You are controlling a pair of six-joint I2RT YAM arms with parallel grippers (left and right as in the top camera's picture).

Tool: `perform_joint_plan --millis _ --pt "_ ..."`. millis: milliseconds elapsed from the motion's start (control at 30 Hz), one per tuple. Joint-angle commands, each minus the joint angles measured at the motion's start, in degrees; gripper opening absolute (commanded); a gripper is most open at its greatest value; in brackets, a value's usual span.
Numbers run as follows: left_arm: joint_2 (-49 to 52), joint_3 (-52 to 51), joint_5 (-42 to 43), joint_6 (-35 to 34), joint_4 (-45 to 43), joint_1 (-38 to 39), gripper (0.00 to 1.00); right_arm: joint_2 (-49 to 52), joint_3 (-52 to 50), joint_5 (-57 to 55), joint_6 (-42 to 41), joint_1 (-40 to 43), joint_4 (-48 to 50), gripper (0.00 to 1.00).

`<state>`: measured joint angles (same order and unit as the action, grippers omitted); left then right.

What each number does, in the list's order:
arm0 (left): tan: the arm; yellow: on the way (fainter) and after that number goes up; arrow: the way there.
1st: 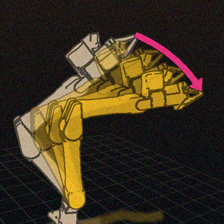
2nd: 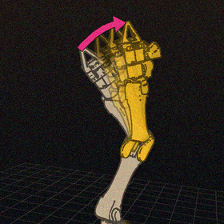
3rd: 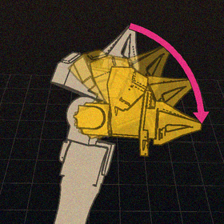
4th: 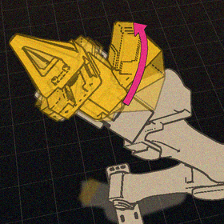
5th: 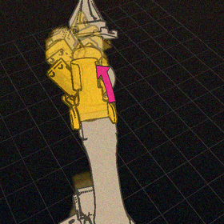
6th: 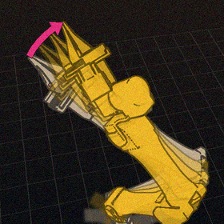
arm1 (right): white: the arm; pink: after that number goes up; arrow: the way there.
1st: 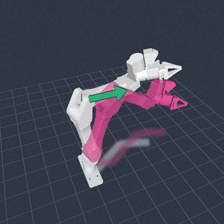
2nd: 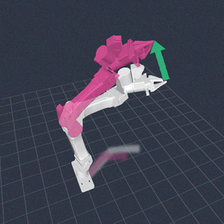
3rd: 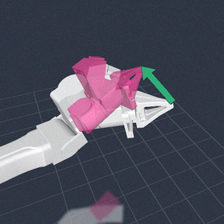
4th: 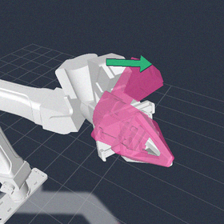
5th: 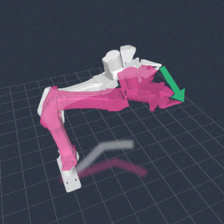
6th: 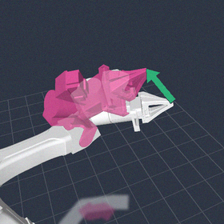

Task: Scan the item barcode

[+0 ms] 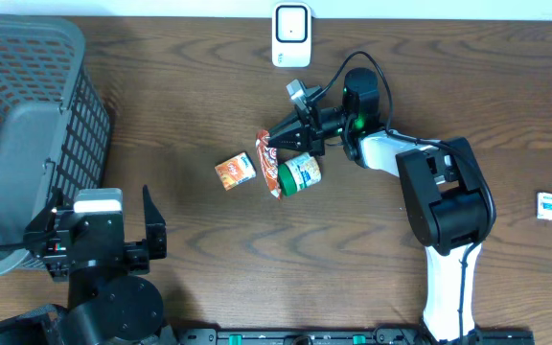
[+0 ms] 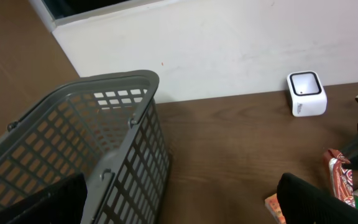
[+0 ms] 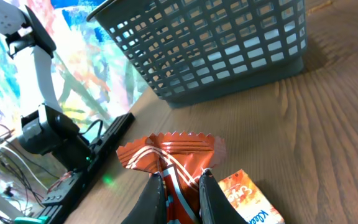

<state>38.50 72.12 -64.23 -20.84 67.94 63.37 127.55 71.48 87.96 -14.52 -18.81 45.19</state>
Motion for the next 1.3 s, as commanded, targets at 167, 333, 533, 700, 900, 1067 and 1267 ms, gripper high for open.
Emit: perform_joint_plan --millis 167,333,533,700,900,1067,1267 --pt "-0.15 0.11 -0.31 -0.48 0.17 -0.17 0.98 -0.87 -1.46 1.33 9.68 0.74 -2.23 0.10" --pt "-0.15 0.11 -0.31 -0.48 0.17 -0.17 0.98 -0.87 -3.39 1.33 18.51 1.86 -7.65 0.21" --pt "-0.15 0.11 -0.31 -0.48 0.17 -0.17 0.98 -0.87 -4.07 1.33 21.94 3.63 -10.67 0.23" --pt "-0.15 0.11 -0.31 -0.48 0.17 -0.17 0.98 -0.87 -4.07 1.33 20.28 5.68 -10.27 0.34" --pt "-0.15 0.11 -0.31 -0.48 0.17 -0.17 0.98 -0.90 -4.04 1.36 0.59 5.31 -0.20 0.71" --pt "-0.15 0.11 -0.31 -0.48 0.17 -0.17 0.98 -0.90 -4.04 1.31 -32.35 4.33 28.09 0.99" --pt "-0.15 0.11 -0.31 -0.48 0.17 -0.17 0.98 -1.25 -4.59 1.36 -60.94 2.40 43.91 0.99"
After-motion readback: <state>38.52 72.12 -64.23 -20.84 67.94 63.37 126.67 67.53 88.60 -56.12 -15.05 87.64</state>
